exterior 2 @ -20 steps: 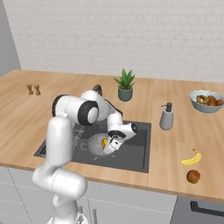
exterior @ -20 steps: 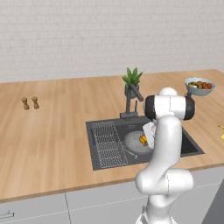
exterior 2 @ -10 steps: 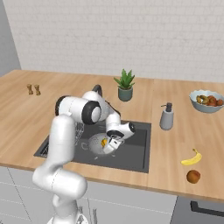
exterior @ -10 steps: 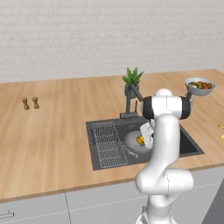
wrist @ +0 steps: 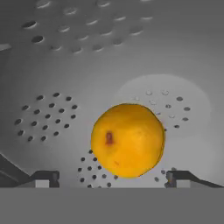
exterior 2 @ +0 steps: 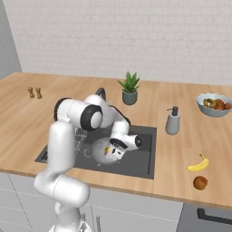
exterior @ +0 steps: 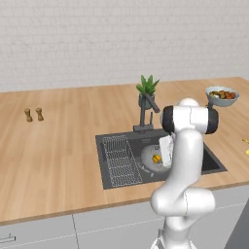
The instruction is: Put the colander in the sink, put the banana, tangerine, peach in the colander, and turn on the sink faucet and pour water over the colander.
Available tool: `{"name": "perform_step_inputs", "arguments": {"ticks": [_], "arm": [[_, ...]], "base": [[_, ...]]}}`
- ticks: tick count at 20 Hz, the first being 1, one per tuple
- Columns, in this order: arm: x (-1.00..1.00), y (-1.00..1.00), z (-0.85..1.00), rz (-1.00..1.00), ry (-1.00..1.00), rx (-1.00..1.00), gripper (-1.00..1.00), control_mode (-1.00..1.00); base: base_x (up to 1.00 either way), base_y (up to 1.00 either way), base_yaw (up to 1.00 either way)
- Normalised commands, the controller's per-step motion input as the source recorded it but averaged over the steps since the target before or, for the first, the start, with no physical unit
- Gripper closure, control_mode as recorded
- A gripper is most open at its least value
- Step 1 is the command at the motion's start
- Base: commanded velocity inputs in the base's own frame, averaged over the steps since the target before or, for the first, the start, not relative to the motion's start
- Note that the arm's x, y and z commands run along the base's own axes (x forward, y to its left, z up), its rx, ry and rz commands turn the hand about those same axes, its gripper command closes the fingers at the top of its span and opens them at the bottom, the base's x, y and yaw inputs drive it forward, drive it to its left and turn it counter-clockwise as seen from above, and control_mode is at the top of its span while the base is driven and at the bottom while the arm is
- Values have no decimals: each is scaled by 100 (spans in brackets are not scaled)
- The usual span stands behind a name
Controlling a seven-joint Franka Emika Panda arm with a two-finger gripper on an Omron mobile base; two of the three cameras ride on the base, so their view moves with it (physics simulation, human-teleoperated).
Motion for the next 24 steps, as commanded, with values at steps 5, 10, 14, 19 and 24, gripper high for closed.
{"name": "perform_step_inputs", "arguments": {"ticks": [5,10,14,19,24], "arm": [[-40,0,90,-6,-24,23,-100,-100],[-46,0,100,-10,-10,23,-100,-100],[-52,-13,100,-15,0,12,-100,-100],[-46,-44,100,-13,1,4,-100,-100],[-56,-42,100,-6,1,11,-100,-100]], "base": [[0,0,0],[0,0,0],[0,0,0],[0,0,0],[0,0,0]]}}
